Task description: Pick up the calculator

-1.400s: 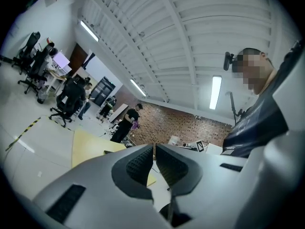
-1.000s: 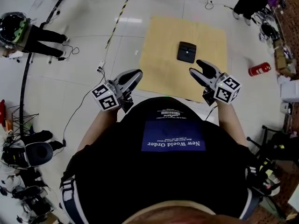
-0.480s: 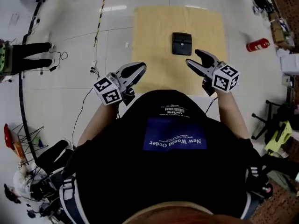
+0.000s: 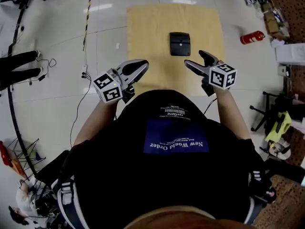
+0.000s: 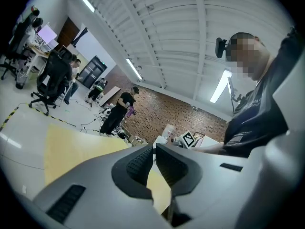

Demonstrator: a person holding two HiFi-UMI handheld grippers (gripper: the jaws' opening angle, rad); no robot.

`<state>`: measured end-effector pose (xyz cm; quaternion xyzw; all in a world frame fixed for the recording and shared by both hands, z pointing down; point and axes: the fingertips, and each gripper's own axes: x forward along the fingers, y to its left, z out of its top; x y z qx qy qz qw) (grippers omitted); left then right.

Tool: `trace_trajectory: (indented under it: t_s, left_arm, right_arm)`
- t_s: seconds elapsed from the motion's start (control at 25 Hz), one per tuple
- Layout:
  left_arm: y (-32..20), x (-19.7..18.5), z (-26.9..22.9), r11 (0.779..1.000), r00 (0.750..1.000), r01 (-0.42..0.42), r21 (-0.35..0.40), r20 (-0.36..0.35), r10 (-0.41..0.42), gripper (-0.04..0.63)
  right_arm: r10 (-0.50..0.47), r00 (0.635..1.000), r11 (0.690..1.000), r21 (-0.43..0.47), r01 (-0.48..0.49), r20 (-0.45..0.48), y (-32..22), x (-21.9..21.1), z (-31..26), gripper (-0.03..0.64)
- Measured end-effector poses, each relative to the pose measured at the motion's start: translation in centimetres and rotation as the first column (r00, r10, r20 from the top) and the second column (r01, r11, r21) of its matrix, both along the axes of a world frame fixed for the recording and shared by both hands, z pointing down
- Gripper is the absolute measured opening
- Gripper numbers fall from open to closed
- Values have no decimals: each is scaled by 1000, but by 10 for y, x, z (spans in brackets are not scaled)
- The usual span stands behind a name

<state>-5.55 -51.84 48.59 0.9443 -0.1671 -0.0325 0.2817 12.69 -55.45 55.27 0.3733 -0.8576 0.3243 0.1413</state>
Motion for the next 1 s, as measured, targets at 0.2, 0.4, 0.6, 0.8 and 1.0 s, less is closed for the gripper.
trace_trajectory:
  t_s: [0.2, 0.4, 0.6, 0.8, 1.0]
  left_arm:
    - [-1, -6, 11, 999, 1000, 27, -23, -15, -27, 8]
    - [2, -21, 31, 997, 998, 52, -60, -23, -53, 8]
    - [0, -49, 50, 990, 995, 91, -109, -26, -94, 8]
    - [-2, -65, 60, 982, 991, 118, -145, -39, -125, 6]
    - [-1, -75, 65, 979, 989, 127, -161, -50, -137, 8]
  right_arm:
    - [11, 991, 985, -167, -33, -132, -46, -1, 50, 568]
    - [8, 948, 952, -288, -105, -318, -87, -1, 114, 568]
    - [16, 892, 907, -369, -203, -451, -114, 1, 170, 568]
    - [54, 830, 865, -389, -316, -555, -126, 15, 201, 568]
    - [75, 803, 834, -405, -376, -591, -128, 22, 219, 568]
